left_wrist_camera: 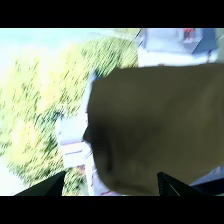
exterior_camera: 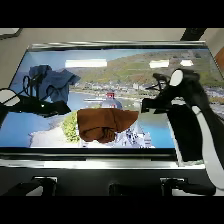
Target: Fold the shirts.
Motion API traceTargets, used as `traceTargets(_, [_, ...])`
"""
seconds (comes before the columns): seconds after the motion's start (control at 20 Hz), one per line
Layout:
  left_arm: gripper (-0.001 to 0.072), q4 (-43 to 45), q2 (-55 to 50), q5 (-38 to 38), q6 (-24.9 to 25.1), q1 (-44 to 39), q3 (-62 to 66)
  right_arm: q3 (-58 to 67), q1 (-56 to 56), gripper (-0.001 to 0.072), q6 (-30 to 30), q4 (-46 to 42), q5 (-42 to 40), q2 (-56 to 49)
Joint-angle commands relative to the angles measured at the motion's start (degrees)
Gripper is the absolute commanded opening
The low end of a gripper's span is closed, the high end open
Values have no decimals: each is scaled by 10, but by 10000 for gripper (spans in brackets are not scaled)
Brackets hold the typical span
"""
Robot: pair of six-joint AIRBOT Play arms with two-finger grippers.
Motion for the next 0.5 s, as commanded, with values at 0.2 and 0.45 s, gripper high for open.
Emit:
traceTargets(0.2, [694,-174,-49,118,61,31,-182,0,0,719,-20,90,3,-115])
traceTargets(0.45, [645,-318,-145,171,136,-1,-186,0,0,720,-21,74,-9,-115])
